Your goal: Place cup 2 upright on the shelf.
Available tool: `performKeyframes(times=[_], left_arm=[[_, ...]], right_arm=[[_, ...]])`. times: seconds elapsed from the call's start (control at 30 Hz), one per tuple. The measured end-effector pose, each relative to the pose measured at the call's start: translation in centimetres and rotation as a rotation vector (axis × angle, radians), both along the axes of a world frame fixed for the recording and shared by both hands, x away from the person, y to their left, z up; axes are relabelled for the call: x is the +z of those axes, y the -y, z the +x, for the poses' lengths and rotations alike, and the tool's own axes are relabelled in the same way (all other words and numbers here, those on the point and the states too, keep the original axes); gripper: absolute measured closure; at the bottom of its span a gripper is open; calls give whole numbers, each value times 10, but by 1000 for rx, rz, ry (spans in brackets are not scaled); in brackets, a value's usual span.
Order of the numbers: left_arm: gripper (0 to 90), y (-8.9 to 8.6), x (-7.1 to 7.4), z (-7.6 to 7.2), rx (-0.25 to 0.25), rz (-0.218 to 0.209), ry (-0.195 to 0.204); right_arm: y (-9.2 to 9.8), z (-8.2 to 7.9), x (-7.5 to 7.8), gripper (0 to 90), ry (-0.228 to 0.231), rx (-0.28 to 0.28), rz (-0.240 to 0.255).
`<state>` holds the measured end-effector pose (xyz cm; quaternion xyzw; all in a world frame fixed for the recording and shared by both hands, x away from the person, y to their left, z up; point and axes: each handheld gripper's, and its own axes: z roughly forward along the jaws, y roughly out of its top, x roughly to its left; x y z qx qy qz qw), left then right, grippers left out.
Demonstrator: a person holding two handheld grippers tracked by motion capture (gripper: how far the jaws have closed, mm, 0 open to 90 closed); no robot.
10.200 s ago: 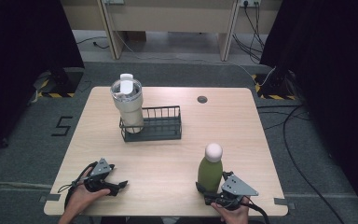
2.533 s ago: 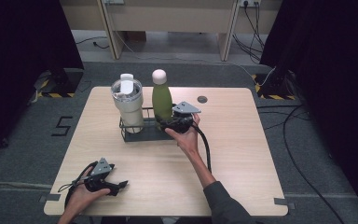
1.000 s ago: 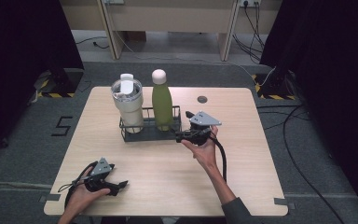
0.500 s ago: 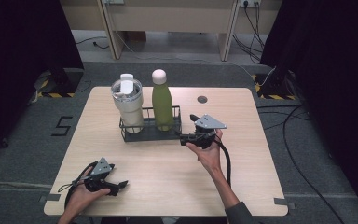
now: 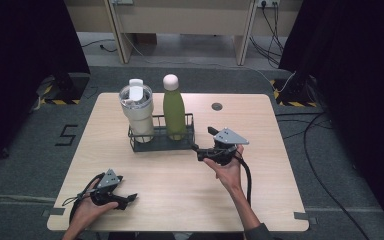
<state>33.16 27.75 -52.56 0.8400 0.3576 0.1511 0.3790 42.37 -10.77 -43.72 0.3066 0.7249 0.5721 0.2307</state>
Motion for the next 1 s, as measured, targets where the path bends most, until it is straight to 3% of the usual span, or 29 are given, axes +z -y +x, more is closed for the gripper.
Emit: performKeyframes(times=[1.0], left_arm=[[102, 0, 0, 0, 0, -2, -1]], right_arm=[[23, -26, -20, 150, -51, -6, -50]])
